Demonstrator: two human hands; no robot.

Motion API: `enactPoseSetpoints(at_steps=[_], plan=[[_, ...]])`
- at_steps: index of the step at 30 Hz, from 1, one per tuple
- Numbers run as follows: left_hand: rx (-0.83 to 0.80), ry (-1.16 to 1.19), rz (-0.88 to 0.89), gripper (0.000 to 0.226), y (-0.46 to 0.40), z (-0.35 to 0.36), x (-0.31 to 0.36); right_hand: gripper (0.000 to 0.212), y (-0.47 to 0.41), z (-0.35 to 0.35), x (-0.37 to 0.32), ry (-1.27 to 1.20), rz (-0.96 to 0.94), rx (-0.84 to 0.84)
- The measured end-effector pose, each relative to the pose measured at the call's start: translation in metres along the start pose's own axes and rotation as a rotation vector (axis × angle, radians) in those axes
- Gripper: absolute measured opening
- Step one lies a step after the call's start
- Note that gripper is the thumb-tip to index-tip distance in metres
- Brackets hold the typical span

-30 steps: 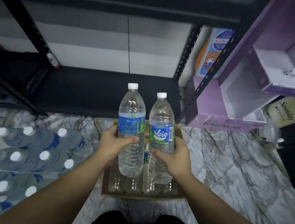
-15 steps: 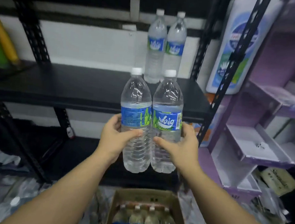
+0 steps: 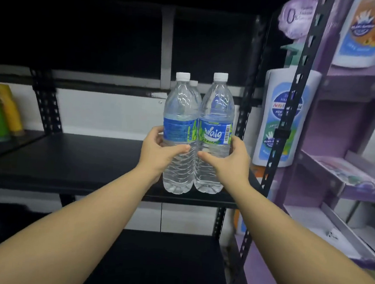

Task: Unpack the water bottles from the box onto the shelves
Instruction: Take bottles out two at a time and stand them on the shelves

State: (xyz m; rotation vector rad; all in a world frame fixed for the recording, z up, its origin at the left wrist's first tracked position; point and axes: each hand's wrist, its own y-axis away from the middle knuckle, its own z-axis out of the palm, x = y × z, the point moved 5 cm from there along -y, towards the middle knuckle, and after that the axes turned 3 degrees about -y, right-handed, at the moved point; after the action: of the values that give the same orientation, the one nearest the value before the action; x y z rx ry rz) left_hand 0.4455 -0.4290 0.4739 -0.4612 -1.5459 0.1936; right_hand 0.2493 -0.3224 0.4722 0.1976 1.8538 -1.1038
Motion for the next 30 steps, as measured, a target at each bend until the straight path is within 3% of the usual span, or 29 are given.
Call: enactPoseSetpoints(at_steps=[4,14,20,23,25,30], plan=[[-0.023,-0.05,0.001,0.09,-0.017,0.012,-0.012,0.073,-0.015,0.008,0.023,-0.002,0.043,-0.002],[-0.134,-0.106,-0.036,0.081,-0.028,0.043,-0.039,0.084,-0.033,0.01,0.067,0.034,0.088,-0.063],[-0.109,-0.193,-0.042,0.109,-0.019,0.047,-0.049,0.088,-0.026,0.015,0.066,0.018,0.058,-0.095],[-0.154,-0.203,-0.096,0.097,-0.024,0.041,-0.062,0.1,-0.023,0.016,0.069,0.011,0.089,-0.105],[-0.196,-0.196,-0.12,0.086,-0.026,0.037,-0.066,0.095,-0.024,0.016,0.071,-0.007,0.129,-0.107],[-0.256,-0.283,-0.122,0.09,-0.027,0.034,-0.073,0.085,-0.024,0.017,0.075,-0.024,0.143,-0.163]])
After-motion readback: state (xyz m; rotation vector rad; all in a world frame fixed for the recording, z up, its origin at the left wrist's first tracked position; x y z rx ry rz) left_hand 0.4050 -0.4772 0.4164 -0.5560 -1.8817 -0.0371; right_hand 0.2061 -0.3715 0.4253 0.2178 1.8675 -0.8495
